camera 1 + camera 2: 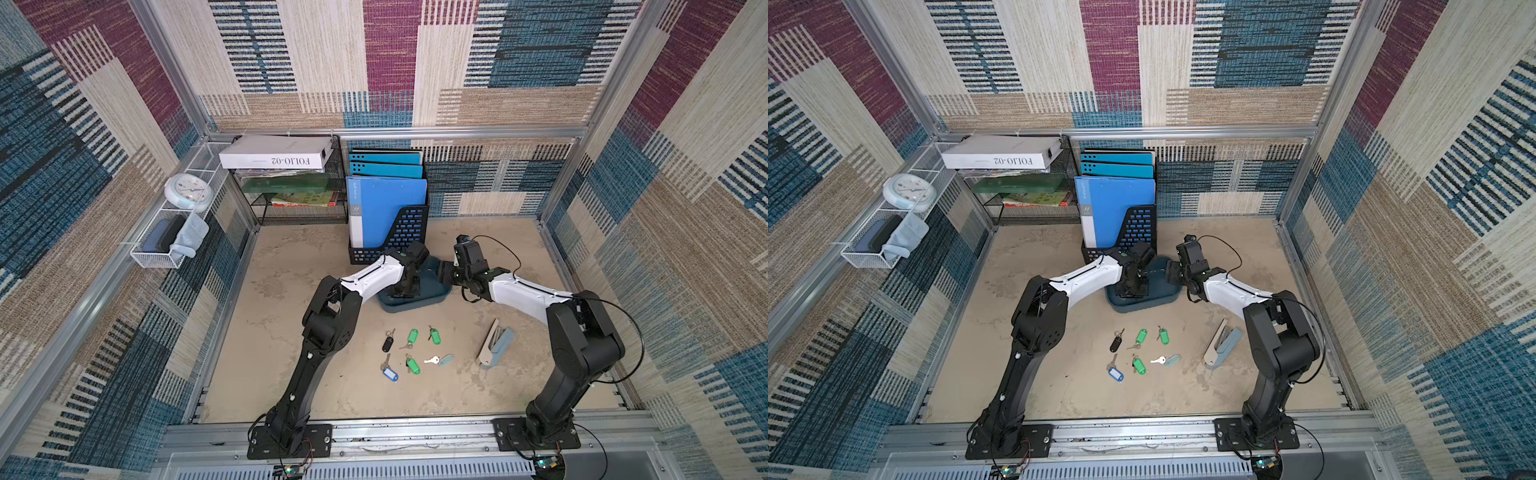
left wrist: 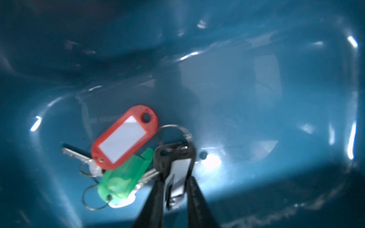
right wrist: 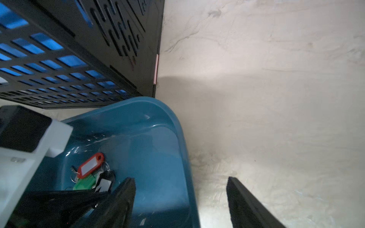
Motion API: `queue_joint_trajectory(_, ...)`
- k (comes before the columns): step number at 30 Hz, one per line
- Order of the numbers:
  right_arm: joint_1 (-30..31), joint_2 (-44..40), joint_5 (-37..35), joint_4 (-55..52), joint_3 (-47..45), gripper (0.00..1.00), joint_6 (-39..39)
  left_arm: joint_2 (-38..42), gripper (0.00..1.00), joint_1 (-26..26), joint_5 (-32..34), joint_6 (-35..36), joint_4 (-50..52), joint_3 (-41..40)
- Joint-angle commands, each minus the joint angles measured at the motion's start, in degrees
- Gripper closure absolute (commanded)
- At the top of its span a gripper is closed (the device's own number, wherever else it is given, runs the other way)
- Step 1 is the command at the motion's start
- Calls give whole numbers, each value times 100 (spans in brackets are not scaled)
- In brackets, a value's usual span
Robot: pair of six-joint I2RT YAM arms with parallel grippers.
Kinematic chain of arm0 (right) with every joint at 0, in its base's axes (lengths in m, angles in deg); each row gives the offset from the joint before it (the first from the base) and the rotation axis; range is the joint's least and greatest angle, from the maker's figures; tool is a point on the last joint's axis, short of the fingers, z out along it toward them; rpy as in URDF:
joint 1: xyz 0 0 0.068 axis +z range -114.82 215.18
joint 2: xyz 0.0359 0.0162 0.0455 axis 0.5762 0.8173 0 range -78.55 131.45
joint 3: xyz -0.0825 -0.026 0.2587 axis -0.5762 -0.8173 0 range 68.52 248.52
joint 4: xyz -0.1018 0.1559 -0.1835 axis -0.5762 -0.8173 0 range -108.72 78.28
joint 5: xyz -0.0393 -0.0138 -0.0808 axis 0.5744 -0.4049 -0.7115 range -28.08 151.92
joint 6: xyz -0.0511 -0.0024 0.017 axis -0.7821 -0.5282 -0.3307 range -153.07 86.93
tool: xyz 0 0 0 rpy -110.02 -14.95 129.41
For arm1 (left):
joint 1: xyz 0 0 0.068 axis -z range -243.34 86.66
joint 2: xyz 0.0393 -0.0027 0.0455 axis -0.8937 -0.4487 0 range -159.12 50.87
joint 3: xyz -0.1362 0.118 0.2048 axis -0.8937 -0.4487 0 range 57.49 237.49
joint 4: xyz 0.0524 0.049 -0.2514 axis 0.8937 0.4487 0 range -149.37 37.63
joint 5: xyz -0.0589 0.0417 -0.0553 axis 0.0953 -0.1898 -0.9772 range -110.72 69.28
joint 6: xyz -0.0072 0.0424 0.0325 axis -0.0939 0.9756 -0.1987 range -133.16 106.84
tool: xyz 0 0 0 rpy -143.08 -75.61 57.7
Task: Take the keys out of the storage box
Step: Pick up the key from the storage box.
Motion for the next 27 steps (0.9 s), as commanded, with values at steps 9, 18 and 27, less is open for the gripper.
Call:
queue_joint_trajectory(9,-9,193,274,-166,167,26,-136,578,95,-16,473,264,345,-2)
queue_joint_trajectory(18,-4,-63,220,-130,-34,27,-167,1353,95,-38,613,297,372,-258)
queue_joint_trajectory(27,-1,-724,76,-26,-538,28,-194,3542,95,142,114,245,-365,-2623)
